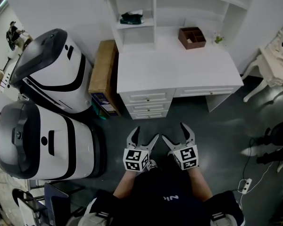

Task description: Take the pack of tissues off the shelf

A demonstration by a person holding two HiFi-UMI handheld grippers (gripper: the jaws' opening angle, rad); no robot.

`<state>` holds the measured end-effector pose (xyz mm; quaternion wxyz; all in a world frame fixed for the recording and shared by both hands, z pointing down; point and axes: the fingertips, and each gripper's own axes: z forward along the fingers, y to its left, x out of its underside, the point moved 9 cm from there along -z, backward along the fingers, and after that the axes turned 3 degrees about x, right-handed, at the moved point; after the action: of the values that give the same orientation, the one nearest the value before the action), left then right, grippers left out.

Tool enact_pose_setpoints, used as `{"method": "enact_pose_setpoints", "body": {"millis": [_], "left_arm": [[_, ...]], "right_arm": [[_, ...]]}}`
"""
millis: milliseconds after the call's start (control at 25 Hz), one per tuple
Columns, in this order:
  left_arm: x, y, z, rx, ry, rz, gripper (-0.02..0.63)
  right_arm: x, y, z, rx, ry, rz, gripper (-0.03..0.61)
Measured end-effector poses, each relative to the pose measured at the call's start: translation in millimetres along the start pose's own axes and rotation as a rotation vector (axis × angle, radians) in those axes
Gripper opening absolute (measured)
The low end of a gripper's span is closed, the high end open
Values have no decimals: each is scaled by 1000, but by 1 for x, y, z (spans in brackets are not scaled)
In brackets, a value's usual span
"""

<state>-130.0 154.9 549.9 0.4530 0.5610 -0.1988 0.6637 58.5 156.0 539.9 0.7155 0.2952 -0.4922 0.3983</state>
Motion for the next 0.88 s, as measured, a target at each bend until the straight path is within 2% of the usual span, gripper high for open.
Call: {"method": "enact_pose_setpoints", "body": {"millis": [240, 480, 680, 880], "left_arm": [[-10, 18, 11, -66, -41, -23, 378], [-20, 45, 42, -157, -21, -54, 379], [-41, 74, 66, -260, -55, -84, 379], [-65, 98, 99, -363, -103, -118, 379]], "right_arm": [[-7, -13, 25, -36, -42, 31, 394], [-20, -45, 81, -101, -34, 24, 400], [-45, -76, 141, -169, -42, -6, 399], [-81, -104, 199, -234, -72, -89, 397]]}}
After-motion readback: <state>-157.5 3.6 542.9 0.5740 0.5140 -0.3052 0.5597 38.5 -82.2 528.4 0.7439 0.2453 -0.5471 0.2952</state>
